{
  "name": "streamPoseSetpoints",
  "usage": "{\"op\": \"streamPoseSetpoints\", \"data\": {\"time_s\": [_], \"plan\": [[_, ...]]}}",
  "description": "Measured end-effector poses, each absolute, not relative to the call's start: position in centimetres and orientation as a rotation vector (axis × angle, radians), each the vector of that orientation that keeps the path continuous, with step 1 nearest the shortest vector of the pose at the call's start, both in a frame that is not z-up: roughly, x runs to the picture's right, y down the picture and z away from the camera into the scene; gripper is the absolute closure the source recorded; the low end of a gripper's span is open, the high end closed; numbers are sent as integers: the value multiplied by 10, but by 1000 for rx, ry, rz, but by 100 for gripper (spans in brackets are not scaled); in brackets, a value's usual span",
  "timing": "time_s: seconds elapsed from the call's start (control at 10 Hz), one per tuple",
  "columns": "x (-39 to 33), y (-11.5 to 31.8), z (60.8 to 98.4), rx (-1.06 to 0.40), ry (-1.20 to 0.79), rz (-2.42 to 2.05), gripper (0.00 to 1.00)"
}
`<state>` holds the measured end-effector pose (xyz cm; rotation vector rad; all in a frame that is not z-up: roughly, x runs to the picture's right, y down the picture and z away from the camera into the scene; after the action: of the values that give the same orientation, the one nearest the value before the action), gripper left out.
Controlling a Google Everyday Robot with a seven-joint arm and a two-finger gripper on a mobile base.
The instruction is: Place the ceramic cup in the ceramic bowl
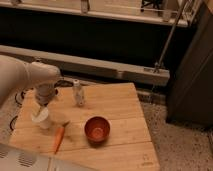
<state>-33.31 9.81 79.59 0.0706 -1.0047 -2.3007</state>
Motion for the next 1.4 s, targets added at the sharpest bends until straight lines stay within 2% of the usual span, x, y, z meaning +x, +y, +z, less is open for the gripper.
{"op": "streamPoseSetpoints", "data": {"time_s": [0.7,0.8,1.4], "plan": [[-333,104,813,20,-1016,-2300,21],[-334,106,814,15,-1022,-2301,27],[-337,103,814,20,-1030,-2307,88]]}}
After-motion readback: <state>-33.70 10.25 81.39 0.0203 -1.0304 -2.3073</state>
